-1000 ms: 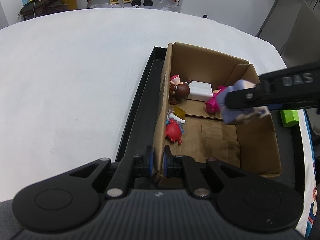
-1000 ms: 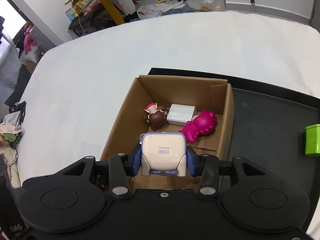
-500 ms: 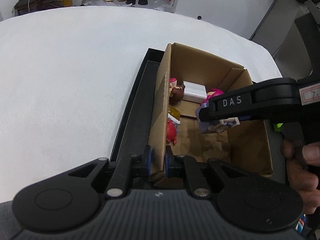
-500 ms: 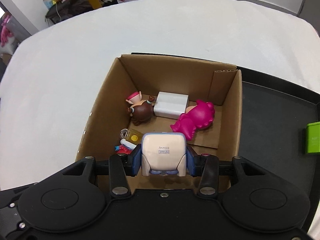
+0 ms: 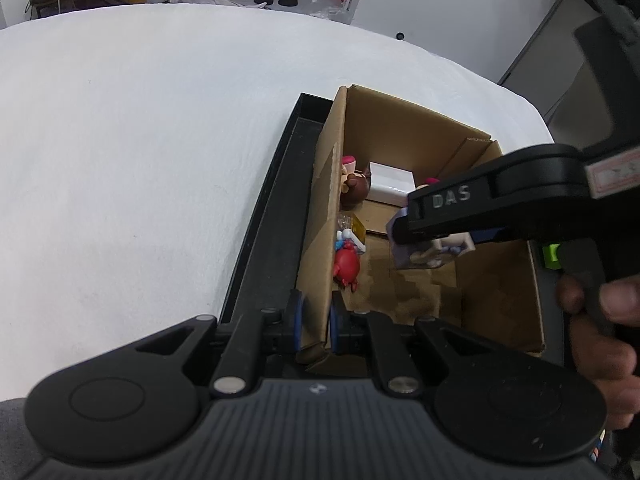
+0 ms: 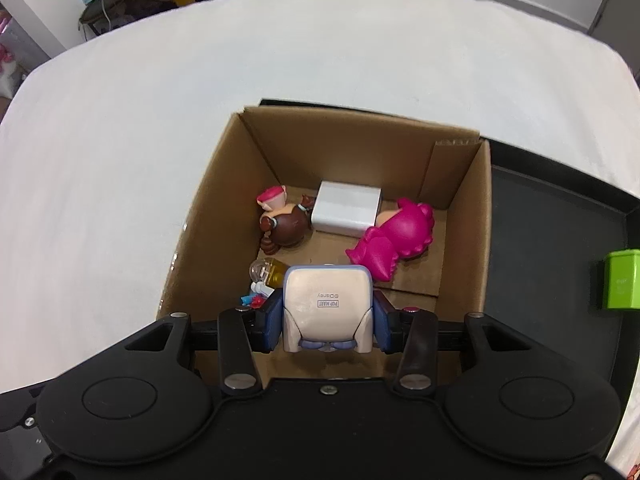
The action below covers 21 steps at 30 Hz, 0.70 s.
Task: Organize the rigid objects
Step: 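Open the right tool to release the cube toy into the box, then move the open right tool to the lime-green box on the tray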
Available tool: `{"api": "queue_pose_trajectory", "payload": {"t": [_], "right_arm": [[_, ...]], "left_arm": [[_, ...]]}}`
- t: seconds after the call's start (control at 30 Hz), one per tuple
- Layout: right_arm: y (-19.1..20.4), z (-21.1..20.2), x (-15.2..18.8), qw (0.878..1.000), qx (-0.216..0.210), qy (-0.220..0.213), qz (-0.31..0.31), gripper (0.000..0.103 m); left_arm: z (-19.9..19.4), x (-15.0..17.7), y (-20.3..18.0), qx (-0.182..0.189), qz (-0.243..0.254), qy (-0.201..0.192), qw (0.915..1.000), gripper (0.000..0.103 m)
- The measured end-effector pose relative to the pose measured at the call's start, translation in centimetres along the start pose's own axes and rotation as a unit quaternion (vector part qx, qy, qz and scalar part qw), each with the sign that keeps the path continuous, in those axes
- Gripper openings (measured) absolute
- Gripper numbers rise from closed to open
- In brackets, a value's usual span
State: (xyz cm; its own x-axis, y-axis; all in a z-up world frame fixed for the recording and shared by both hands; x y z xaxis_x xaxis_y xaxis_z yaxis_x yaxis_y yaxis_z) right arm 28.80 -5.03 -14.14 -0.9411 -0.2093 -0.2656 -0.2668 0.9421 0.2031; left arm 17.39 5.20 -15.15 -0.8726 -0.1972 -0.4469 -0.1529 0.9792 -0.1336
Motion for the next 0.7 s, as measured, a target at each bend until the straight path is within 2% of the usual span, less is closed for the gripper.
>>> {"api": "queue_pose_trajectory", "payload": {"t": [0.13,0.43,0.7], "right_arm": [[-0.1,0.1,-0.1,1.0,-0.017,0.007,0.011,0.044],[-2.1,-4.0,0.2,0.999,-0.044,-0.026,0.009,0.045],[-5.1,-8.3,1.2,0.996,-0.069,-0.056,-0.007,0.058]], "left_arm": [[0.1,0.0,0.0,-0.002,0.0,0.001,1.0,0.011],[0.3,-0.1,0.0,-0.007,-0.003,0.005,1.0,0.011],[0.5,-0.1,-0.4,-0.022,0.003,0.004,0.9997,0.011]]}}
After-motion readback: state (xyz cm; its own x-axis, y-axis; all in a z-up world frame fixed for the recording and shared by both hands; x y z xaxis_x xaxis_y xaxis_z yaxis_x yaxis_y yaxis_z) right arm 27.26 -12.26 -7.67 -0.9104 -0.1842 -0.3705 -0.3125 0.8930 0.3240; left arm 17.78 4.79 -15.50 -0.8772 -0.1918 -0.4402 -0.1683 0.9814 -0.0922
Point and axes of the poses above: each gripper's, at about its wrist camera, not at the fingertips, and z roughly the way its jaws point, y to its left, x to its underside, the point moved 2 cm from there along z, roughly the way its jaws point, and after that the axes turned 7 degrees about z, right-handed, at the moved point
